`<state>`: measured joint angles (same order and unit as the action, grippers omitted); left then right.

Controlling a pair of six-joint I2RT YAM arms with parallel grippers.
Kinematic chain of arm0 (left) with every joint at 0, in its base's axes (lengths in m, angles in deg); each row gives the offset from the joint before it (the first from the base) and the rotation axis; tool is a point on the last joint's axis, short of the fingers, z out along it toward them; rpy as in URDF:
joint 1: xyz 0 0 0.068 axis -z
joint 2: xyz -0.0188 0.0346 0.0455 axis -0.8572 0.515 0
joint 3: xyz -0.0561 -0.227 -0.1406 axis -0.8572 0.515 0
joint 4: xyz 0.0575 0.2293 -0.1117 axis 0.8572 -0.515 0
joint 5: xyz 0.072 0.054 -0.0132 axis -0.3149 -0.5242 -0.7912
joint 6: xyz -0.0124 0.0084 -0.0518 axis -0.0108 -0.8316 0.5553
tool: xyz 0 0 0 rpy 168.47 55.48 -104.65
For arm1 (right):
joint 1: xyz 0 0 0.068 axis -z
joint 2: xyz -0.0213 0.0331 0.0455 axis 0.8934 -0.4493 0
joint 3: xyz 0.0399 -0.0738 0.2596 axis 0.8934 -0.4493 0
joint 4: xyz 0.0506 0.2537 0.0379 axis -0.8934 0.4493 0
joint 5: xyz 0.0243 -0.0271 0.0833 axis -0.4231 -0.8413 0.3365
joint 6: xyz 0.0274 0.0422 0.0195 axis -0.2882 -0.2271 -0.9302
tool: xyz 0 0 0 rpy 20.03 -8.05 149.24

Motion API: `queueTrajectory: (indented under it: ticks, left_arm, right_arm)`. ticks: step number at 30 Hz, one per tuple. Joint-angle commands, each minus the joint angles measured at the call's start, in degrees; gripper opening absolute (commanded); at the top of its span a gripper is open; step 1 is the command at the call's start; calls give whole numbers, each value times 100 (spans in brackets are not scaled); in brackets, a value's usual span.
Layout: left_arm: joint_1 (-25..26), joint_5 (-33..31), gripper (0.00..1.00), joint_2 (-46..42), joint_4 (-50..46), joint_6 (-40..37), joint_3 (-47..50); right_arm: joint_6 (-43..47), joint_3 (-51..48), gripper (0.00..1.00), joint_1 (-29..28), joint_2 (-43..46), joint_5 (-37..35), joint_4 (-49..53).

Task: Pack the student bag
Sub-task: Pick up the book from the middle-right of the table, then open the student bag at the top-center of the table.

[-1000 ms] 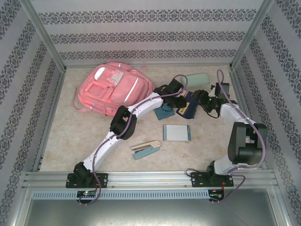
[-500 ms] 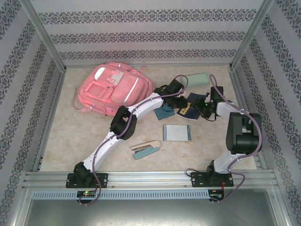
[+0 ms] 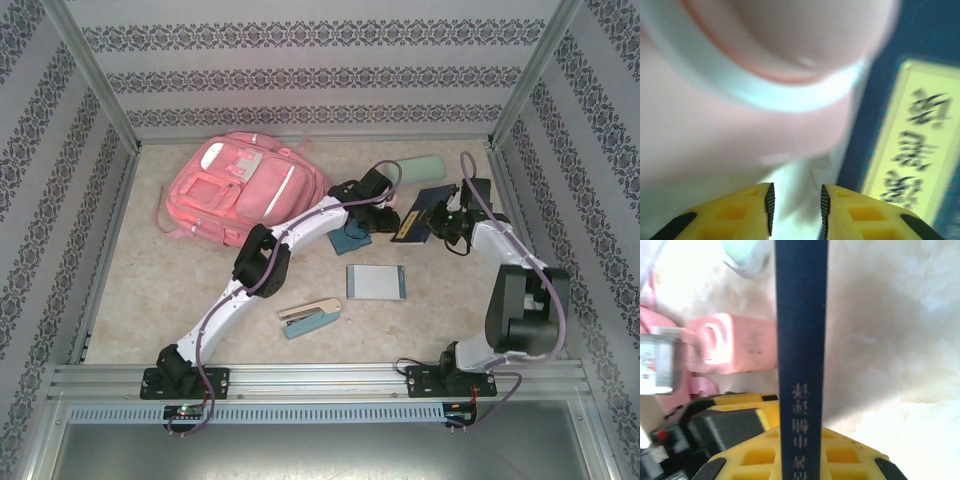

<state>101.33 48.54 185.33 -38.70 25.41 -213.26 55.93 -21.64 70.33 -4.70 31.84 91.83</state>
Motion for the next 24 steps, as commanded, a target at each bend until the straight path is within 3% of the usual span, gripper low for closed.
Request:
queueTrajectory:
  ticks: [1,9,17,24]
  left_arm:
    - [52,14,35,-872,-386,-305,49]
    - [-110,-839,40,-2209,-730,-985,976]
    - [-898,-1864,41,-3521,-710,-1660,2970]
    - [-1499,-2764,45,-3882,-732,-2242,4101]
  right_arm:
    - [52,63,0,54,575,-179,203]
    - [-11,24,0,-268,1392,-100,322]
    - [-235,-38,0,-1151,1655,-353,39]
    - [-340,176,0,-1842,1572,-553,-4]
